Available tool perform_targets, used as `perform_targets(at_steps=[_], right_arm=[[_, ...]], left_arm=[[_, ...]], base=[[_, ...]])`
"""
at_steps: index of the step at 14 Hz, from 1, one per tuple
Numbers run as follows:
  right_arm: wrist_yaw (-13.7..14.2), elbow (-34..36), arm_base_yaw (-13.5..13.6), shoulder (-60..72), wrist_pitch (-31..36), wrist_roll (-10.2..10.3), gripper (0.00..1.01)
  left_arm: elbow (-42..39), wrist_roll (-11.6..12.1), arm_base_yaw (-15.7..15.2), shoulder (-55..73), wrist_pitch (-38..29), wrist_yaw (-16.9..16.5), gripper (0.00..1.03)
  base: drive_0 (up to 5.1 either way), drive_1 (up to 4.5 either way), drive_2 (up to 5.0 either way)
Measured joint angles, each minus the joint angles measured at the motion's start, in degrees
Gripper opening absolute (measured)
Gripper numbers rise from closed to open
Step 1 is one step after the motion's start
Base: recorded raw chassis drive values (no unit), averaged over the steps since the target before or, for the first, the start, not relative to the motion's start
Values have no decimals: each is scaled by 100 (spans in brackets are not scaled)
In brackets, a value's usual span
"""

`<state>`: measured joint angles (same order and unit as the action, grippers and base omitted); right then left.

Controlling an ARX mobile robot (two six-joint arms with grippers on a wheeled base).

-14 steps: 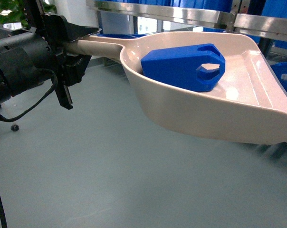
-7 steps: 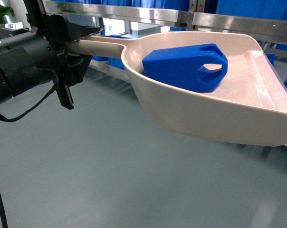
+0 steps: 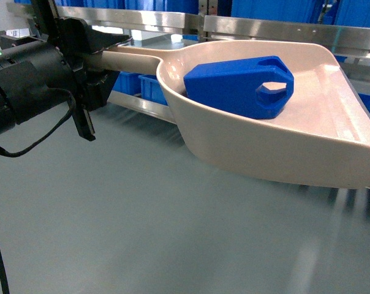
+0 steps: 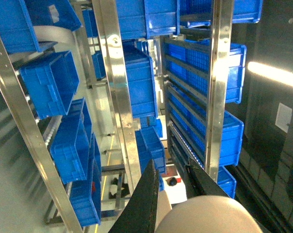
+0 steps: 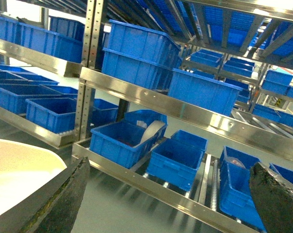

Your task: Place part in tray to right shelf

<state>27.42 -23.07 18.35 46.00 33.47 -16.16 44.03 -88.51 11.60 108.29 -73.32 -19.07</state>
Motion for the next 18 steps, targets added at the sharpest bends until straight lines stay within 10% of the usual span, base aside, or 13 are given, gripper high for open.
perform_targets(at_steps=[18], right_arm=[[0, 0, 0, 0, 0, 0, 98]], left_arm=[[0, 2, 13, 0, 0, 2, 13]], base=[[-158, -158, -158]])
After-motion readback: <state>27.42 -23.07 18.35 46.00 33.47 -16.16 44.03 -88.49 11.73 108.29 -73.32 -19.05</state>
